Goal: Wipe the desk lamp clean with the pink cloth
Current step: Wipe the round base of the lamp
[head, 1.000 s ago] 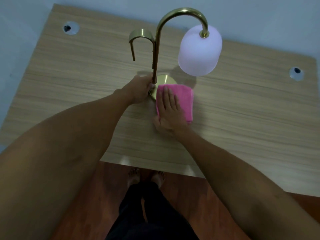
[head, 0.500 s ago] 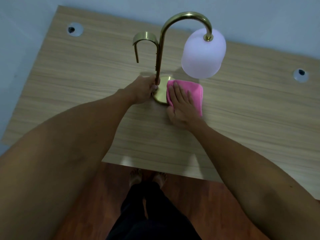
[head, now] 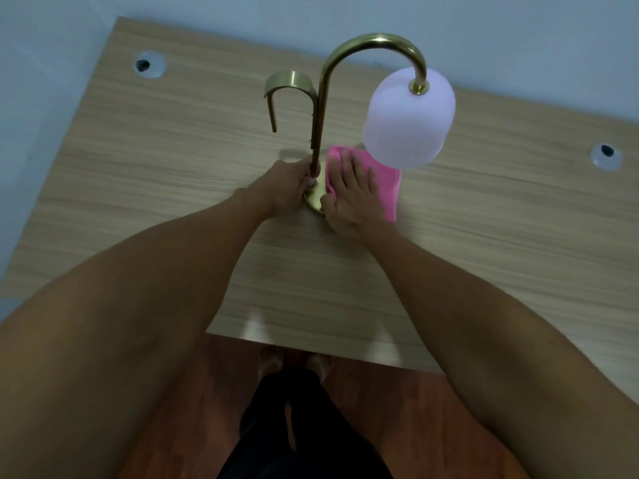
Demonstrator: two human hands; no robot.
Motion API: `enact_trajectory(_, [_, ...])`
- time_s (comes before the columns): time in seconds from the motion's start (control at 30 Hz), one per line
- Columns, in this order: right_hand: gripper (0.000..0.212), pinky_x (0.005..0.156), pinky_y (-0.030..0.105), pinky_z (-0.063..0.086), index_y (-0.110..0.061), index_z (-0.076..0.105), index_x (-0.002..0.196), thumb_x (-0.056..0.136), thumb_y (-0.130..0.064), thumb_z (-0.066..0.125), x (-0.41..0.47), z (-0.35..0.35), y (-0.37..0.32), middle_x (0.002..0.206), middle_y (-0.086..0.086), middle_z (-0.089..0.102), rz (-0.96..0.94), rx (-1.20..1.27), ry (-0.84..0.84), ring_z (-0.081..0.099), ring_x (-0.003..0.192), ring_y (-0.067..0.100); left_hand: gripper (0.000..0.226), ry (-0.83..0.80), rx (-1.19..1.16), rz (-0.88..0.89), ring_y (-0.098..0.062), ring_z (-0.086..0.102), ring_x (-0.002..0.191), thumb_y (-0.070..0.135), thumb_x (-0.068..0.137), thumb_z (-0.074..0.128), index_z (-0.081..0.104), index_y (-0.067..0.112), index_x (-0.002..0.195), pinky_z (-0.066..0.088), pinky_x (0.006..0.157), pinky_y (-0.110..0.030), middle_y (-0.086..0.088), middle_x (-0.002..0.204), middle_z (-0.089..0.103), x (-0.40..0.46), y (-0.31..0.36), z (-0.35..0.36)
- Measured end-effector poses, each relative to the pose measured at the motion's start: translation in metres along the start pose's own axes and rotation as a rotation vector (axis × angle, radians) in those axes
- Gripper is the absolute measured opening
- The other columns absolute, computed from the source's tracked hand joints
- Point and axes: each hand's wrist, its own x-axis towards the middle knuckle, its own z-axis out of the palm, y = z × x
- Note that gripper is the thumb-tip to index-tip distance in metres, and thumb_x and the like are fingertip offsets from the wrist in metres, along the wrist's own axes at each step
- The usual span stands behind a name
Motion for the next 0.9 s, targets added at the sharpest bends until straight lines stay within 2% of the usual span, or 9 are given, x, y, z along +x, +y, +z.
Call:
enact_trajectory(0.13, [0.079,0.131,0.054,0.0,-0.016,0.001,0.168,0.095,-0.046,0.013,0.014,0.002,0.01,0.176,0.012,-0.002,-0.078,-0.025,-0.003,-0.007,0.163,0.03,0.031,0.005,0.007,-0.006,-0.018,0.063,0.092,0.022,0.107,0.047,0.053,0.017,0.136,0.044,0.081,-0.029,-0.006,0.104,0.065,0.001,0.001,0.001])
enact_trajectory(0.27, [0.08,0.133,0.048,0.001,-0.005,-0.007,0.166,0.101,-0.04,0.024,-0.01,0.011,-0.005,0.175,0.018,-0.007,0.131,0.081,0.049,-0.007,0.163,0.03,0.024,0.0,-0.008,-0.032,-0.026,0.066,0.104,0.023,0.106,0.048,0.055,0.019,0.129,0.053,0.093,-0.039,-0.013,0.114,0.069,0.0,-0.001,0.002])
enact_trajectory(0.43, [0.077,0.133,0.048,0.003,0.01,0.0,0.161,0.108,-0.036,0.032,-0.045,0.034,-0.038,0.17,0.033,0.004,0.284,0.08,0.076,0.004,0.161,0.043,0.025,0.007,-0.007,-0.037,-0.029,0.066,0.107,0.024,0.106,0.046,0.054,0.021,0.13,0.048,0.09,-0.034,-0.016,0.116,0.068,-0.001,0.0,0.002])
enact_trajectory(0.5, [0.077,0.133,0.049,0.003,0.012,0.001,0.16,0.108,-0.037,0.029,-0.043,0.032,-0.039,0.169,0.035,0.004,0.279,0.055,0.057,0.004,0.16,0.045,0.026,0.006,-0.01,-0.032,-0.027,0.065,0.106,0.023,0.106,0.046,0.054,0.021,0.131,0.047,0.089,-0.033,-0.015,0.116,0.068,0.0,0.0,0.002])
enact_trajectory(0.57, [0.081,0.133,0.047,0.001,0.006,-0.003,0.163,0.102,-0.043,0.02,-0.028,0.02,-0.033,0.172,0.029,-0.001,0.257,0.095,0.065,-0.002,0.162,0.04,0.026,0.011,-0.017,-0.022,-0.025,0.065,0.102,0.022,0.107,0.046,0.054,0.019,0.131,0.049,0.09,-0.034,-0.015,0.114,0.068,0.0,0.0,0.002])
enact_trajectory(0.67, [0.082,0.133,0.048,-0.001,-0.01,-0.001,0.167,0.095,-0.047,0.01,0.001,0.002,-0.008,0.176,0.014,-0.003,0.017,0.064,-0.019,-0.007,0.163,0.029,0.032,0.017,-0.005,-0.015,-0.03,0.067,0.105,0.021,0.106,0.047,0.053,0.021,0.138,0.048,0.09,-0.031,-0.017,0.116,0.069,0.003,-0.001,0.003])
enact_trajectory(0.73, [0.081,0.132,0.05,0.003,-0.013,0.004,0.167,0.094,-0.047,0.01,0.013,-0.006,0.013,0.176,0.011,0.001,-0.115,0.0,-0.099,-0.004,0.163,0.026,0.034,0.012,0.012,-0.02,-0.031,0.067,0.106,0.022,0.106,0.048,0.052,0.021,0.139,0.048,0.094,-0.033,-0.018,0.117,0.069,0.004,-0.001,0.003])
enact_trajectory(0.8, [0.081,0.132,0.05,0.004,-0.011,0.001,0.167,0.095,-0.045,0.015,0.01,-0.01,0.023,0.176,0.011,-0.002,-0.09,0.013,-0.106,-0.005,0.163,0.024,0.026,0.009,0.0,-0.028,-0.03,0.067,0.105,0.023,0.106,0.047,0.055,0.02,0.131,0.052,0.096,-0.038,-0.016,0.114,0.069,0.002,-0.001,0.003])
enact_trajectory(0.9, [0.082,0.133,0.047,-0.001,-0.004,-0.008,0.165,0.1,-0.038,0.028,-0.015,0.003,0.006,0.175,0.017,-0.01,0.102,0.085,-0.039,-0.009,0.163,0.029,0.024,0.005,-0.026,-0.026,-0.027,0.067,0.106,0.023,0.106,0.047,0.056,0.021,0.128,0.053,0.099,-0.043,-0.014,0.114,0.069,-0.002,-0.002,0.001])
